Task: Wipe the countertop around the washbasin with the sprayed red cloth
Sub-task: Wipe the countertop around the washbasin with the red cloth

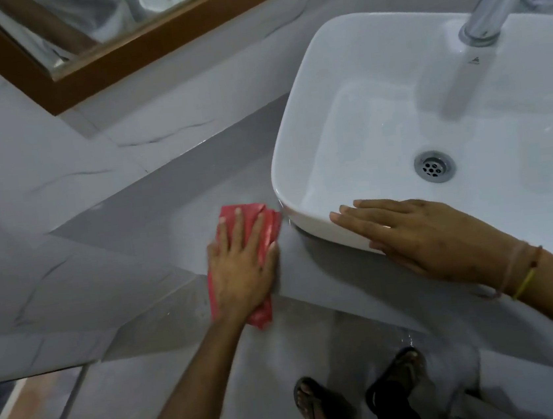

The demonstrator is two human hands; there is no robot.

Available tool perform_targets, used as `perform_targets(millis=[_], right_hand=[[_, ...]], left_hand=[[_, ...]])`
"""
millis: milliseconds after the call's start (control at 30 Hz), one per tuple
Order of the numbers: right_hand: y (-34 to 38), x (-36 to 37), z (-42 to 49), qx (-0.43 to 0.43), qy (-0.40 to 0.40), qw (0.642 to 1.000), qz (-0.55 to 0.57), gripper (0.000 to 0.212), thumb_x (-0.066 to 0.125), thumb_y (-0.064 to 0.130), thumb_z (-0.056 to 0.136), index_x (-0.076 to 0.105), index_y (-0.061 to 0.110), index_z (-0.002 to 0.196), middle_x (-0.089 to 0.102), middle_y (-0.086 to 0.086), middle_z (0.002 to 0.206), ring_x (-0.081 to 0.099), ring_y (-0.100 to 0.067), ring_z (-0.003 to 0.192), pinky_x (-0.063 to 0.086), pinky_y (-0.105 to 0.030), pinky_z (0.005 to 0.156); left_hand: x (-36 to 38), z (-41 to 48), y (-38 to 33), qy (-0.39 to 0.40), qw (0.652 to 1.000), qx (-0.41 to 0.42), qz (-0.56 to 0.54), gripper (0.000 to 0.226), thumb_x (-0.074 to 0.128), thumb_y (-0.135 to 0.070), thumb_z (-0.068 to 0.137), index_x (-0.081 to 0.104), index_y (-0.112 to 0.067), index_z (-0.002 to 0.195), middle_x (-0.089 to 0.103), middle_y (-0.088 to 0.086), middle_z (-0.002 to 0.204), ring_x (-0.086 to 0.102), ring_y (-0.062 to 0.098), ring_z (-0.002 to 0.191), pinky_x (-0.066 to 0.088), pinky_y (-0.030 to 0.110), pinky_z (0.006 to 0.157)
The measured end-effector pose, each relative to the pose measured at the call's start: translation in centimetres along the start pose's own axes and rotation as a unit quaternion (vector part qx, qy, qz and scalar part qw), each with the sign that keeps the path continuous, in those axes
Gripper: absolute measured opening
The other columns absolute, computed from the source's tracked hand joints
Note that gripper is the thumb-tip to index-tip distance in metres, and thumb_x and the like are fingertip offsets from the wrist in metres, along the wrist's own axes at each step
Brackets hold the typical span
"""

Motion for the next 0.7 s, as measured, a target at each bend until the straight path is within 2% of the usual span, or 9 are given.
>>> perform_targets(millis=[133, 367, 467, 533, 600, 700], right_hand=[[0.2, -0.3, 0.1, 0.003, -0.002, 1.0, 0.006, 0.071, 0.059, 0.006, 0.09, 0.024, 0.02, 0.15, 0.045, -0.006, 0.149, 0.043, -0.027, 0.137, 0.052, -0.043, 0.095], [0.6, -0.4, -0.2, 0.004, -0.008, 1.0, -0.013, 0.074, 0.066, 0.008, 0.084, 0.032, 0.019, 0.148, 0.054, -0.007, 0.142, 0.054, -0.029, 0.128, 0.057, -0.042, 0.085], [0.3, -0.7, 0.1, -0.004, -0.019, 0.999, -0.028, 0.071, 0.064, 0.008, 0.083, 0.034, 0.018, 0.147, 0.057, -0.006, 0.139, 0.058, -0.03, 0.123, 0.058, -0.042, 0.081], [-0.1, -0.9, 0.4, -0.007, -0.027, 0.999, -0.035, 0.069, 0.063, 0.009, 0.084, 0.035, 0.018, 0.147, 0.058, -0.006, 0.139, 0.058, -0.031, 0.122, 0.058, -0.043, 0.079], [-0.2, -0.8, 0.4, -0.002, -0.023, 0.999, -0.029, 0.065, 0.062, 0.011, 0.087, 0.035, 0.018, 0.146, 0.058, -0.005, 0.138, 0.059, -0.031, 0.121, 0.058, -0.044, 0.077], [-0.2, -0.7, 0.2, 0.003, -0.015, 0.999, -0.035, 0.062, 0.059, 0.014, 0.09, 0.034, 0.018, 0.147, 0.059, -0.006, 0.138, 0.059, -0.032, 0.12, 0.058, -0.045, 0.075]], left_hand=[[-1.4, 0.7, 5.8, 0.004, 0.996, -0.09, 0.007, 0.061, 0.014, -0.065, 0.089, -0.004, -0.048, 0.145, 0.004, 0.001, 0.162, 0.002, 0.035, 0.147, 0.006, 0.06, 0.115], [-3.6, 9.7, 7.9, 0.007, 0.987, -0.158, -0.037, 0.059, 0.018, -0.054, 0.095, 0.005, -0.035, 0.149, 0.003, 0.008, 0.162, -0.002, 0.038, 0.146, 0.003, 0.051, 0.119], [-4.2, 13.7, 5.9, 0.008, 0.99, -0.135, -0.037, 0.058, 0.018, -0.053, 0.095, 0.004, -0.035, 0.149, 0.003, 0.007, 0.162, -0.002, 0.037, 0.147, 0.003, 0.049, 0.119], [-3.8, 14.5, 3.3, 0.001, 0.996, -0.088, -0.009, 0.058, 0.018, -0.051, 0.096, 0.006, -0.032, 0.15, 0.006, 0.008, 0.161, 0.001, 0.036, 0.147, 0.004, 0.048, 0.121], [-2.9, 13.1, 0.9, 0.002, 0.999, -0.047, 0.004, 0.058, 0.019, -0.049, 0.096, 0.007, -0.031, 0.15, 0.006, 0.008, 0.161, 0.002, 0.034, 0.148, 0.006, 0.047, 0.121], [-1.8, 8.6, -1.3, -0.001, 0.999, -0.041, -0.027, 0.059, 0.019, -0.051, 0.095, 0.007, -0.032, 0.15, 0.004, 0.006, 0.162, 0.002, 0.034, 0.147, 0.008, 0.049, 0.119]])
Point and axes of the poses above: each hand's wrist, its own z-axis towards the middle knuckle, its own x-axis out of the palm, y = z × x, the point moved 9 cm from there along z, towards the middle knuckle
